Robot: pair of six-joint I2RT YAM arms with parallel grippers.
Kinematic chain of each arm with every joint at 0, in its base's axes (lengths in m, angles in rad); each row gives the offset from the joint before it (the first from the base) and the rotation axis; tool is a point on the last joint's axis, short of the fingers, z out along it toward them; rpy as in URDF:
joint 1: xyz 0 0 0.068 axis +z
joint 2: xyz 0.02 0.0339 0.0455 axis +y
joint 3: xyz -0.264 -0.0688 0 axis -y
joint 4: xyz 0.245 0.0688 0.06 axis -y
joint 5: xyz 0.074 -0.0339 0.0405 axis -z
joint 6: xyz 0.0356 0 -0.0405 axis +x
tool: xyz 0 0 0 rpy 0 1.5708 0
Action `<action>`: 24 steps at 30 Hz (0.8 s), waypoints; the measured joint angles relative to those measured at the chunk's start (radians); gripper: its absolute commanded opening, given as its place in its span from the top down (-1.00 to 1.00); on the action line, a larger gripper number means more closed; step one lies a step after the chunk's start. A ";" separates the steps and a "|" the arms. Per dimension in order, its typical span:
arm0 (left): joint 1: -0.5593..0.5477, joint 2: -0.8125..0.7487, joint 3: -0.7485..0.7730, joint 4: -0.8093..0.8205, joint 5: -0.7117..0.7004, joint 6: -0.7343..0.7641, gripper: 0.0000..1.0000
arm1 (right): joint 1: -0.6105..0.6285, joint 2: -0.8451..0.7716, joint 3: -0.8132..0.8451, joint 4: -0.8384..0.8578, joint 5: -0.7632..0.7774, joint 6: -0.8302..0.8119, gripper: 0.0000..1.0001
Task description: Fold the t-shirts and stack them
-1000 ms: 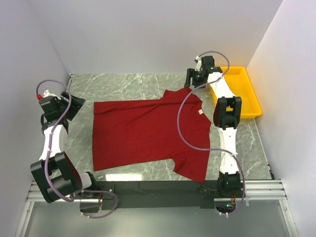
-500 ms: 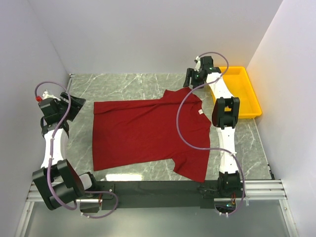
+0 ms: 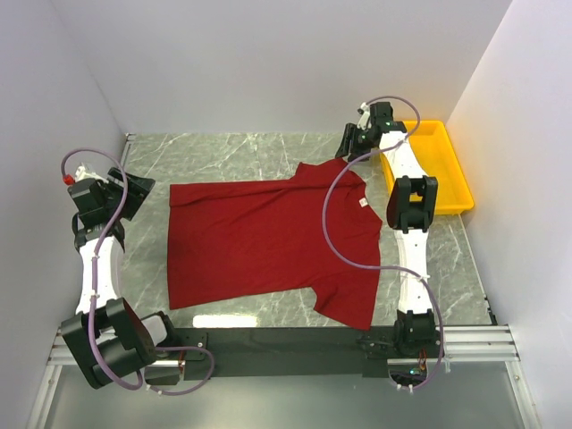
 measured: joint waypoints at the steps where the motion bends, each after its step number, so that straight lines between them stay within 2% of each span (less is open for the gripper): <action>1: 0.000 0.000 0.000 -0.002 0.000 0.000 -0.46 | -0.001 0.000 0.001 -0.001 -0.005 0.001 -0.18; 18: 0.000 -0.026 0.000 -0.013 0.000 -0.007 -0.46 | -0.003 0.021 0.005 -0.016 -0.028 0.009 -0.16; 24: 0.000 -0.026 0.000 -0.013 0.000 -0.008 -0.46 | -0.003 0.021 0.005 -0.019 -0.028 0.012 0.01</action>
